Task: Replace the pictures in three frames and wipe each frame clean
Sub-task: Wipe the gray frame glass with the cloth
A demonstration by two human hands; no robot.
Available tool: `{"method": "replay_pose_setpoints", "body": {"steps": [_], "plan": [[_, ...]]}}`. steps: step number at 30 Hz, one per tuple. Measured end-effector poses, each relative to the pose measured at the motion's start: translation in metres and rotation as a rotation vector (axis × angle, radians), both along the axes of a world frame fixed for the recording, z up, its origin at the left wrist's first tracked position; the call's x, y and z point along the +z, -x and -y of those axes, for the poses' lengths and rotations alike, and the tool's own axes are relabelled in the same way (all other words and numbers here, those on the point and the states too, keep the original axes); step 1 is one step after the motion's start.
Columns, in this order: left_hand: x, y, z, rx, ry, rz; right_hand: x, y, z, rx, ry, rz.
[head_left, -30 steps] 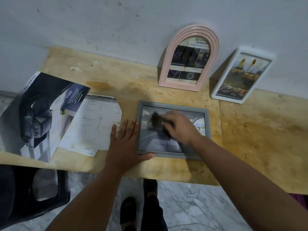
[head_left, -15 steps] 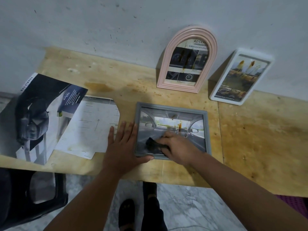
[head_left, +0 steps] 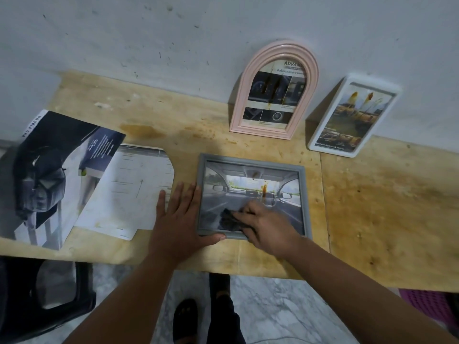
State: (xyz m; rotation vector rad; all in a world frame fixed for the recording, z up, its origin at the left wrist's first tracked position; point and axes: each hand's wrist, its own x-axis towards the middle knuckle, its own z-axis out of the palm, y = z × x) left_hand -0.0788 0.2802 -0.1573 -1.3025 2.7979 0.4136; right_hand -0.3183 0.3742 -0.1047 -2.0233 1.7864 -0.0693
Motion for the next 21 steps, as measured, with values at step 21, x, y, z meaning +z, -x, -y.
{"method": "replay_pose_setpoints", "body": {"steps": [21], "plan": [[0.003,0.000,0.001,0.016,-0.004,-0.013,0.024,0.067,0.069,-0.373,0.070,-0.013]]}}
